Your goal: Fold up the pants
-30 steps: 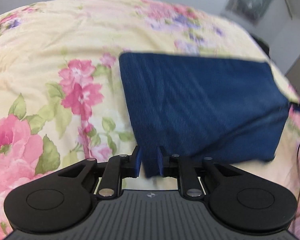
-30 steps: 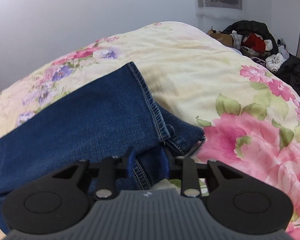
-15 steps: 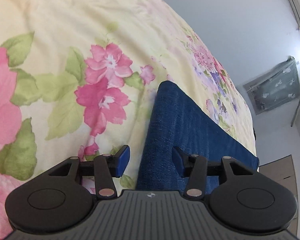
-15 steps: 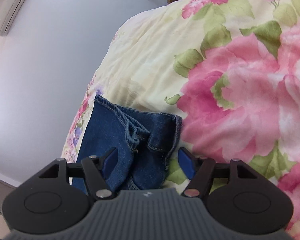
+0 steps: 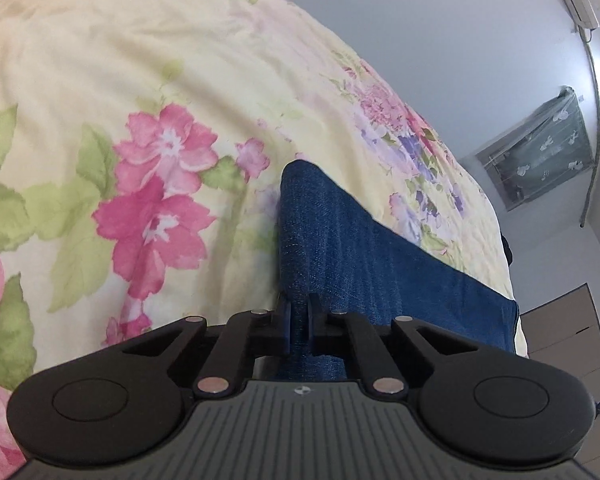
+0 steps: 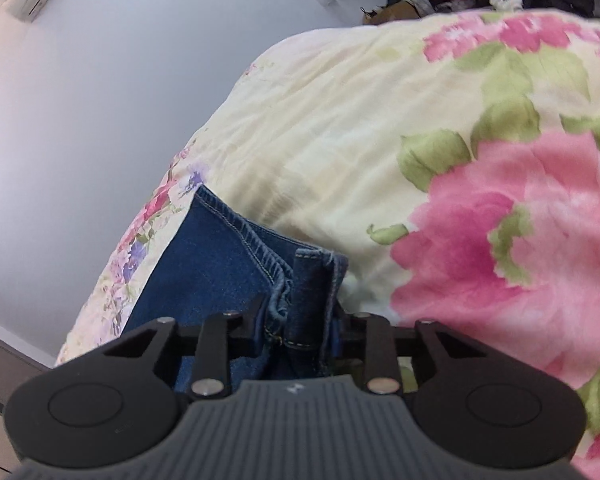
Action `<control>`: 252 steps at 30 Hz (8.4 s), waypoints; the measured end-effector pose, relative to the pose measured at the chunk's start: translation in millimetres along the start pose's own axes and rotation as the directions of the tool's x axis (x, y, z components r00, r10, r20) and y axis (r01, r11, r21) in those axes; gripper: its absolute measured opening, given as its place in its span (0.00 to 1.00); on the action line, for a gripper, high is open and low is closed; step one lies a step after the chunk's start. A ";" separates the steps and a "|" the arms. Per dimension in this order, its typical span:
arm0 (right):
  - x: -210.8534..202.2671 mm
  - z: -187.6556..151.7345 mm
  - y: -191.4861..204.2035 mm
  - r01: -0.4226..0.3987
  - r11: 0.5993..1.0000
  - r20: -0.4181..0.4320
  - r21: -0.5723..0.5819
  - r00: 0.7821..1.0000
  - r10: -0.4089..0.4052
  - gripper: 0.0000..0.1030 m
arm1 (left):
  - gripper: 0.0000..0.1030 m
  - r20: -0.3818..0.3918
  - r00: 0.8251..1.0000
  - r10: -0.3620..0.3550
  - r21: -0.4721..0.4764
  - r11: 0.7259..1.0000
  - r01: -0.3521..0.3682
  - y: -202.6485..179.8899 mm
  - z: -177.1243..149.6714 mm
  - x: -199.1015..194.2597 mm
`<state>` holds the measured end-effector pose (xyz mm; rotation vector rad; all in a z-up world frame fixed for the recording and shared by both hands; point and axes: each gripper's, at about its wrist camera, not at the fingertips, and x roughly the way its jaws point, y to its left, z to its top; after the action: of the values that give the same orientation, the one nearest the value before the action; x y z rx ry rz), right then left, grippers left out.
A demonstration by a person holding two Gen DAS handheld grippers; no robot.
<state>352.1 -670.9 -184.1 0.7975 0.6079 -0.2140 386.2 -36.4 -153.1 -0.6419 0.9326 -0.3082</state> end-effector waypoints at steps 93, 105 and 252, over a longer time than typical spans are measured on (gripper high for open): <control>-57.3 -23.0 55.0 0.011 0.999 -0.074 -0.044 0.997 -0.014 0.17 | 0.12 -0.214 0.963 0.167 0.678 0.735 0.023 -181.7 -115.1 48.4; -108.7 -46.6 217.7 -0.044 0.941 0.037 -0.336 0.998 0.059 0.16 | 0.12 0.010 0.960 0.281 0.624 0.748 -0.226 -104.3 -15.3 -65.4; -29.9 -176.5 244.1 -0.155 0.744 -0.333 -0.650 0.938 -0.095 0.59 | 0.74 -0.148 0.968 0.204 0.509 0.855 -0.103 -33.4 22.7 -70.9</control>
<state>350.0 -376.5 -114.2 0.1272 0.9352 0.1894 365.2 -17.6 -76.5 -0.0555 1.0353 -0.4555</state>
